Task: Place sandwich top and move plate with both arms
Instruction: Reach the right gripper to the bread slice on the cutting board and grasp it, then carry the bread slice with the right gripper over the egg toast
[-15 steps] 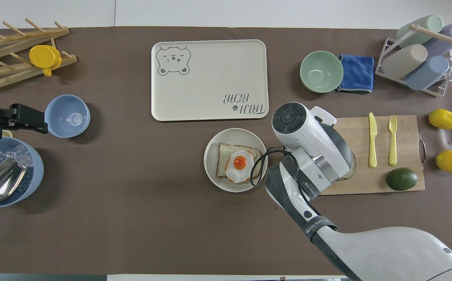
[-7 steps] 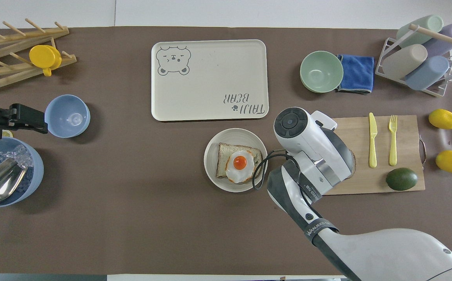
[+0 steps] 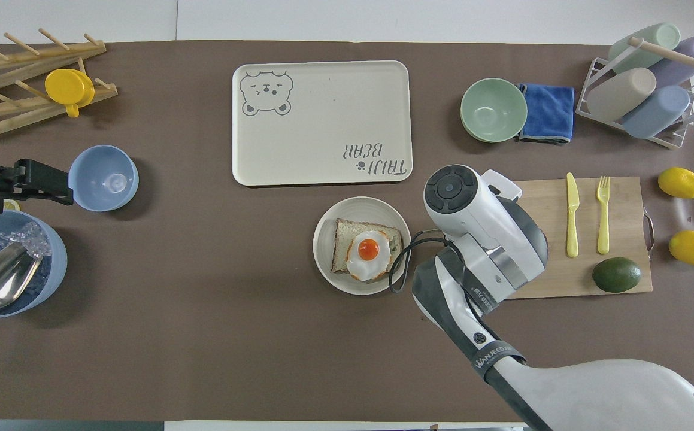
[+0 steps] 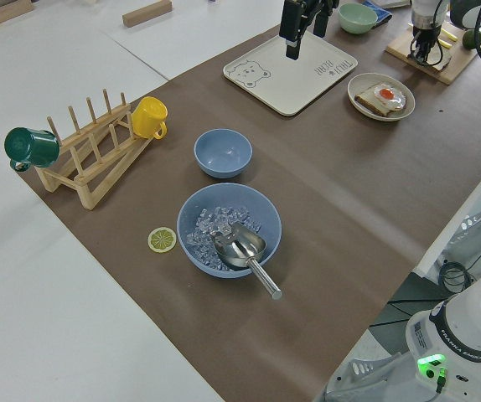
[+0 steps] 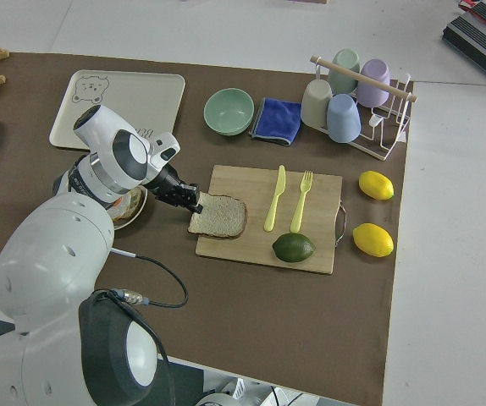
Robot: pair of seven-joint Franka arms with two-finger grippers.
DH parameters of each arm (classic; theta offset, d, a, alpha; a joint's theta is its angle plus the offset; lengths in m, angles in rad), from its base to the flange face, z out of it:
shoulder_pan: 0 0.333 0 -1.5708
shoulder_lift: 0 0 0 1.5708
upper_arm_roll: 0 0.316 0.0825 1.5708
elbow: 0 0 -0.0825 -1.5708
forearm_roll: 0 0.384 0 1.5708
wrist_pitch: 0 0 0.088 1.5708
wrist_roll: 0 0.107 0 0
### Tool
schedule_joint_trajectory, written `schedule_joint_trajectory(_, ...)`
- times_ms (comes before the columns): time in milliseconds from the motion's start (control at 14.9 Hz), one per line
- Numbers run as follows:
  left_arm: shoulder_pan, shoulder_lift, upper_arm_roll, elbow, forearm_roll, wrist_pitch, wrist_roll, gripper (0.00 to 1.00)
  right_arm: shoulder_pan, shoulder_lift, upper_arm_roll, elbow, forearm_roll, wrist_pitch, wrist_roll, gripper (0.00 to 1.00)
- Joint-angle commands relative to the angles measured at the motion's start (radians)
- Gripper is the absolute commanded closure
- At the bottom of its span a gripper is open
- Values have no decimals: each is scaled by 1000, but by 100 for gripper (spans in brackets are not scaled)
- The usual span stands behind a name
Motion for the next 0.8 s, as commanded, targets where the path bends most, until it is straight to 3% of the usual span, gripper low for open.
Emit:
schedule_joint_trajectory(0,0,-12,0,-9,12,-7,1,0,-5,-16,5,111,8,-158,-53,100)
schedule_joint_trajectory(335,-1,-12,0,-9,12,-2,0,0,57,-54,13,344,9,-468,-115,100)
schedule_joint_trajectory(737,3,-12,2,-7,12,-7,3,0,111,-42,28,396,105,-440,-35,100)
